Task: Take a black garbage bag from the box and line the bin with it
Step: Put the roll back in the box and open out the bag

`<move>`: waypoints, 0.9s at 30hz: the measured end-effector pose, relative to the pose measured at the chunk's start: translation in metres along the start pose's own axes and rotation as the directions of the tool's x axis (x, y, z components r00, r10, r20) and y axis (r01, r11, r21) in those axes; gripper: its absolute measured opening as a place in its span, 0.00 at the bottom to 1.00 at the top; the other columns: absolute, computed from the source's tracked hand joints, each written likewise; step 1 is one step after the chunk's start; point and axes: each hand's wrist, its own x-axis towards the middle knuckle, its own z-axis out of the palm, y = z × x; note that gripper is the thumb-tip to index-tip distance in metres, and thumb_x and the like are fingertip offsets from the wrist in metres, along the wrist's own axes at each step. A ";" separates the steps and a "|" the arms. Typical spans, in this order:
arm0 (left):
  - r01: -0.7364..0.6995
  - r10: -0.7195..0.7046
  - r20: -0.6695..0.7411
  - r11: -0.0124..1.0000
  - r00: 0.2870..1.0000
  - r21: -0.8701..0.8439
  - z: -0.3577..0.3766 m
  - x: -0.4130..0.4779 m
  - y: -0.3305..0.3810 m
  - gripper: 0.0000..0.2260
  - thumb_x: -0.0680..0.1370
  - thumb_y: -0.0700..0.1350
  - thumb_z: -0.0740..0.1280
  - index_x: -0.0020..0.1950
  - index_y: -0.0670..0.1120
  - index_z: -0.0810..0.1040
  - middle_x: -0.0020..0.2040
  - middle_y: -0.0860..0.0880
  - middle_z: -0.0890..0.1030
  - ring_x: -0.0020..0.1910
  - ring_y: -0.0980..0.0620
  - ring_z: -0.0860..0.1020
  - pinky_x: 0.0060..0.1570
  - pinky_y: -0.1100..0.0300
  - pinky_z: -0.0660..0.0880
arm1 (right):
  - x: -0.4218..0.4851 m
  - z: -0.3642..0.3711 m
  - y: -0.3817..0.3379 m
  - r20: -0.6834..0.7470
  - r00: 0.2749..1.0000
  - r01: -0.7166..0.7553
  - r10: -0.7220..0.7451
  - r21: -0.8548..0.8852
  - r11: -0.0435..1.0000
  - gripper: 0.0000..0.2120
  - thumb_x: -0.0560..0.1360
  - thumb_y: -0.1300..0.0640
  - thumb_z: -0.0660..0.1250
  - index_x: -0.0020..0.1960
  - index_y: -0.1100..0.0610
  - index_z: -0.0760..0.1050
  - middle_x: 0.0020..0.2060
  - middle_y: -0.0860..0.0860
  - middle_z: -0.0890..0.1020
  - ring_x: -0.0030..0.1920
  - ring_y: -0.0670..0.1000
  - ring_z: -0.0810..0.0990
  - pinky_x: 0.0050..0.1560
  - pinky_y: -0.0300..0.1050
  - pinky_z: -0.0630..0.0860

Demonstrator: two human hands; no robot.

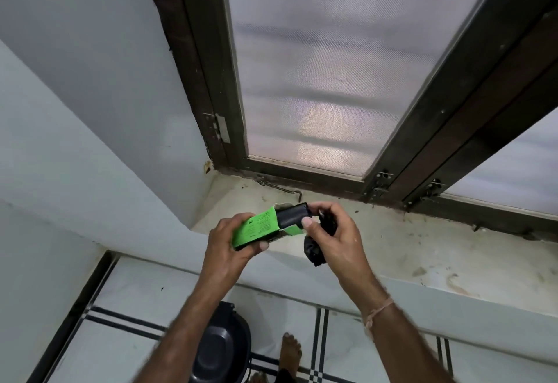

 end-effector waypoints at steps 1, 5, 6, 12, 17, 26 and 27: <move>0.005 -0.005 -0.009 1.000 1.000 -0.012 0.001 -0.003 0.002 0.30 0.63 0.62 0.76 0.64 0.57 0.80 0.56 0.53 0.79 0.58 0.55 0.77 0.50 0.73 0.69 | -0.003 0.001 -0.002 -0.017 1.000 0.020 -0.020 -0.003 1.000 0.10 0.79 0.58 0.72 0.60 0.53 0.81 0.42 0.43 0.85 0.38 0.44 0.81 0.40 0.41 0.79; 0.023 -0.023 -0.002 0.995 1.000 -0.099 0.006 -0.012 0.009 0.24 0.67 0.56 0.78 0.62 0.59 0.80 0.57 0.55 0.80 0.57 0.62 0.77 0.51 0.67 0.72 | -0.015 0.009 -0.006 0.198 0.980 -0.022 0.024 -0.012 1.000 0.13 0.79 0.52 0.72 0.62 0.50 0.84 0.51 0.53 0.86 0.33 0.67 0.76 0.37 0.64 0.81; 0.023 -0.025 -0.011 0.993 1.000 -0.115 0.006 -0.013 0.010 0.23 0.67 0.56 0.78 0.61 0.60 0.81 0.57 0.56 0.80 0.56 0.64 0.77 0.52 0.65 0.73 | -0.016 0.010 -0.005 0.193 0.981 -0.028 0.028 -0.001 1.000 0.14 0.78 0.54 0.73 0.63 0.50 0.83 0.52 0.52 0.86 0.36 0.70 0.77 0.39 0.67 0.80; 0.021 -0.018 0.017 0.991 1.000 -0.135 -0.003 -0.020 0.009 0.27 0.65 0.59 0.78 0.63 0.59 0.80 0.58 0.54 0.79 0.59 0.58 0.77 0.53 0.66 0.74 | -0.017 0.005 -0.002 0.098 0.994 -0.049 0.050 -0.012 0.999 0.26 0.74 0.62 0.78 0.69 0.44 0.79 0.44 0.52 0.77 0.35 0.51 0.73 0.33 0.49 0.74; -0.022 0.027 0.034 0.988 0.999 -0.151 -0.002 -0.024 0.012 0.26 0.63 0.62 0.76 0.61 0.66 0.78 0.58 0.55 0.79 0.60 0.55 0.78 0.57 0.58 0.76 | -0.022 0.012 -0.003 0.052 0.998 0.044 -0.041 -0.044 0.998 0.10 0.74 0.62 0.78 0.53 0.51 0.87 0.43 0.54 0.81 0.31 0.56 0.75 0.30 0.49 0.77; -0.029 0.035 0.071 0.996 0.997 -0.080 -0.005 -0.027 0.004 0.25 0.64 0.59 0.79 0.61 0.63 0.80 0.57 0.58 0.80 0.62 0.55 0.76 0.57 0.58 0.73 | -0.032 0.000 0.008 -0.052 0.984 -0.176 0.169 -0.173 0.969 0.28 0.73 0.46 0.78 0.71 0.44 0.76 0.61 0.46 0.79 0.60 0.46 0.80 0.63 0.47 0.78; -0.026 0.031 0.065 0.997 0.997 -0.075 -0.006 -0.028 0.004 0.26 0.64 0.60 0.78 0.61 0.63 0.80 0.58 0.58 0.79 0.62 0.55 0.76 0.58 0.58 0.73 | -0.031 -0.005 0.003 -0.045 0.975 -0.224 0.220 -0.132 0.966 0.26 0.74 0.46 0.77 0.71 0.44 0.77 0.59 0.48 0.80 0.56 0.46 0.80 0.61 0.47 0.78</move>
